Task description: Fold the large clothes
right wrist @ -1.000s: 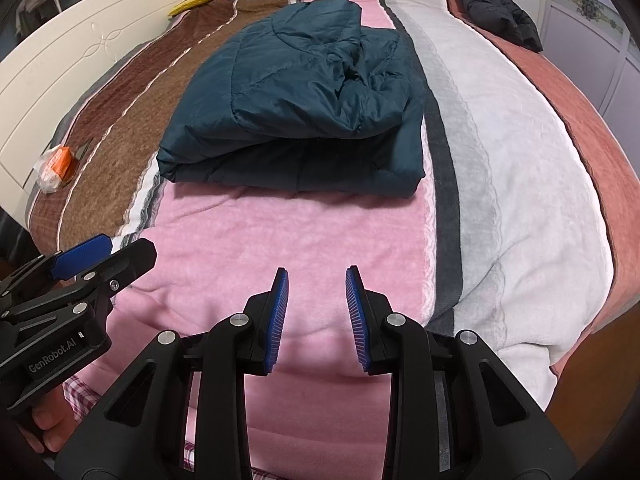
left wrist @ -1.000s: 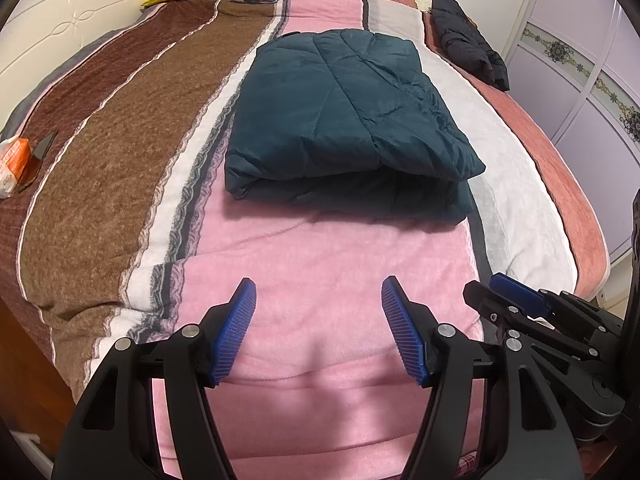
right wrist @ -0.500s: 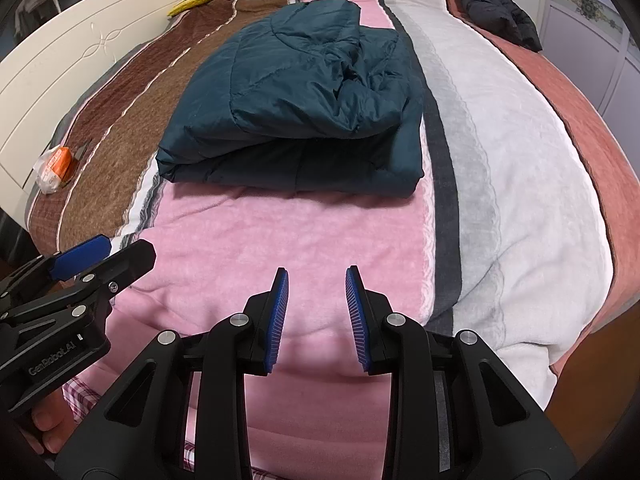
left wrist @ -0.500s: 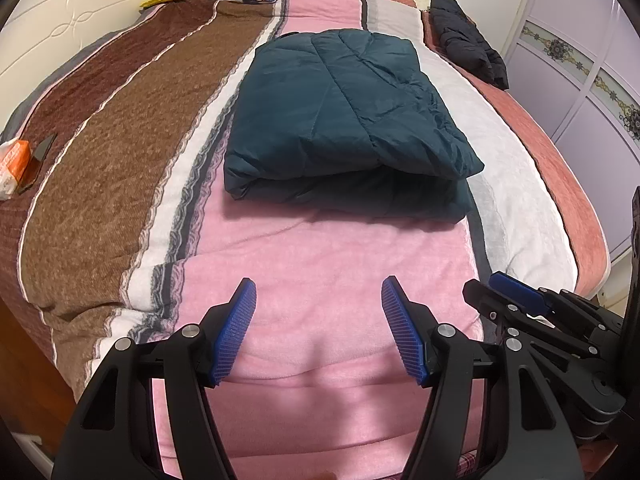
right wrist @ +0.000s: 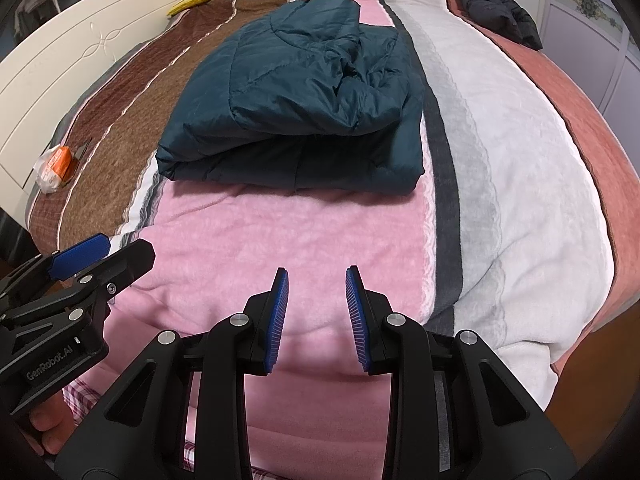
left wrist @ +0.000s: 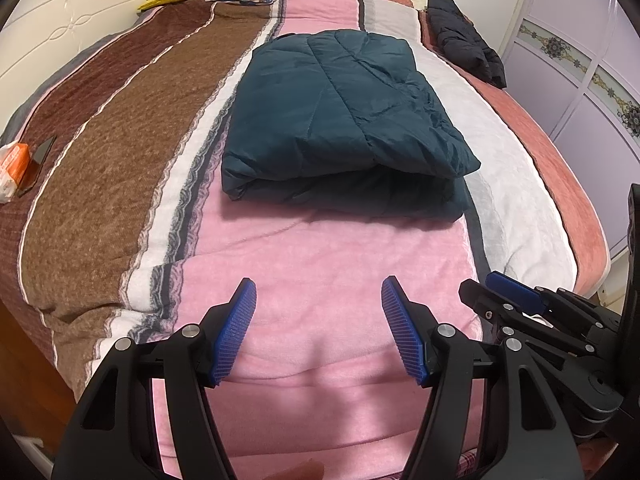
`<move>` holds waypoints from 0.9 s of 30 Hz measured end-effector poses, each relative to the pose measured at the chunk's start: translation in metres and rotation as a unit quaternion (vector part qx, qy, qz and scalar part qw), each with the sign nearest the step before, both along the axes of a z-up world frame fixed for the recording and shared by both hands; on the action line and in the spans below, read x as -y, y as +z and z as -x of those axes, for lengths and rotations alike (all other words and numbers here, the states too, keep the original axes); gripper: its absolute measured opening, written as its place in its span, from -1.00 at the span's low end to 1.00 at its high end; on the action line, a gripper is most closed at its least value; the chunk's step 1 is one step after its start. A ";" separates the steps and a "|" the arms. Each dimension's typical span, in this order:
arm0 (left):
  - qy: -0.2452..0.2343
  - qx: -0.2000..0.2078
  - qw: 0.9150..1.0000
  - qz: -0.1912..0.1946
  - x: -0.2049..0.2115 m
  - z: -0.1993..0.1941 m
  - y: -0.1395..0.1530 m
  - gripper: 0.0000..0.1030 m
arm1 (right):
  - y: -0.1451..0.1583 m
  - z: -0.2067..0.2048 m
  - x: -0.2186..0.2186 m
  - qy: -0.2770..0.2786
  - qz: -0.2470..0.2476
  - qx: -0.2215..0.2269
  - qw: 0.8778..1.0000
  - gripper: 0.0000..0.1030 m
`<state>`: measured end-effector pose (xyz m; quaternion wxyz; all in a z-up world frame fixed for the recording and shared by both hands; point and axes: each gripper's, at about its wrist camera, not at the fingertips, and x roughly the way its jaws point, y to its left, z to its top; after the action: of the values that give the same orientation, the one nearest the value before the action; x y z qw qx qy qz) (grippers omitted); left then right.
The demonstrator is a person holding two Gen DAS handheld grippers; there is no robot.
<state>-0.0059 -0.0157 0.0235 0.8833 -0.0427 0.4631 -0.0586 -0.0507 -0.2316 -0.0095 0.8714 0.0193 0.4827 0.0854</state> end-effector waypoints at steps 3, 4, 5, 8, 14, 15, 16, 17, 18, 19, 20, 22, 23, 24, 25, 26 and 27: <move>0.001 -0.001 1.000 0.000 0.001 0.000 0.000 0.21 | 0.000 0.000 -0.001 0.000 0.000 0.001 1.000 -0.41; 0.001 -0.001 1.000 0.000 0.000 0.000 0.000 0.21 | 0.000 0.000 -0.001 0.000 0.000 0.000 1.000 -0.41; 0.002 -0.001 1.000 0.000 0.000 0.001 0.000 0.21 | 0.000 0.000 0.000 0.000 0.000 0.000 1.000 -0.41; 0.001 0.000 1.000 0.000 0.000 0.001 0.001 0.20 | 0.000 0.000 -0.001 0.000 0.000 0.000 1.000 -0.41; 0.001 0.000 1.000 -0.001 0.000 0.001 0.000 0.18 | 0.000 0.000 -0.001 0.000 0.001 0.000 1.000 -0.41; 0.001 0.000 1.000 0.000 -0.001 0.001 0.000 0.17 | 0.000 0.000 -0.001 0.000 0.000 0.000 1.000 -0.41; 0.001 -0.001 1.000 0.000 0.000 0.001 0.000 0.17 | 0.000 0.001 0.000 -0.001 0.000 0.000 1.000 -0.41; 0.001 -0.001 1.000 0.000 0.000 0.001 0.000 0.17 | -0.001 0.001 -0.001 -0.001 0.001 0.000 1.000 -0.41; 0.001 -0.001 1.000 -0.001 -0.001 0.001 0.000 0.17 | -0.001 0.001 -0.001 -0.001 0.001 0.000 1.000 -0.41; 0.001 0.000 1.000 0.000 -0.001 0.001 0.000 0.17 | -0.001 0.001 -0.001 -0.001 0.001 0.000 1.000 -0.41; 0.001 0.000 1.000 -0.001 -0.001 0.001 0.000 0.17 | -0.001 0.001 -0.001 -0.001 0.001 0.000 1.000 -0.41; 0.001 0.000 1.000 -0.001 -0.001 0.001 0.000 0.17 | -0.001 0.001 -0.001 -0.001 0.000 -0.001 1.000 -0.41; 0.001 0.000 1.000 -0.001 -0.001 0.001 0.000 0.17 | -0.001 0.001 -0.001 -0.001 0.000 -0.001 1.000 -0.41; 0.001 -0.001 1.000 -0.001 -0.001 0.001 0.000 0.17 | -0.001 0.001 -0.001 -0.001 0.000 -0.001 1.000 -0.41; 0.001 -0.001 1.000 -0.001 -0.001 0.001 0.000 0.17 | -0.002 0.001 -0.001 -0.001 0.001 -0.001 1.000 -0.41; 0.003 -0.001 1.000 -0.001 -0.001 0.000 0.000 0.17 | -0.002 0.002 -0.001 -0.001 0.001 -0.001 1.000 -0.41; 0.003 -0.001 1.000 -0.002 -0.001 0.000 0.000 0.17 | -0.002 0.001 -0.001 -0.001 0.001 0.000 1.000 -0.41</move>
<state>-0.0062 -0.0147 0.0231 0.8833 -0.0425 0.4637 -0.0548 -0.0519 -0.2304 -0.0112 0.8713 0.0189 0.4832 0.0843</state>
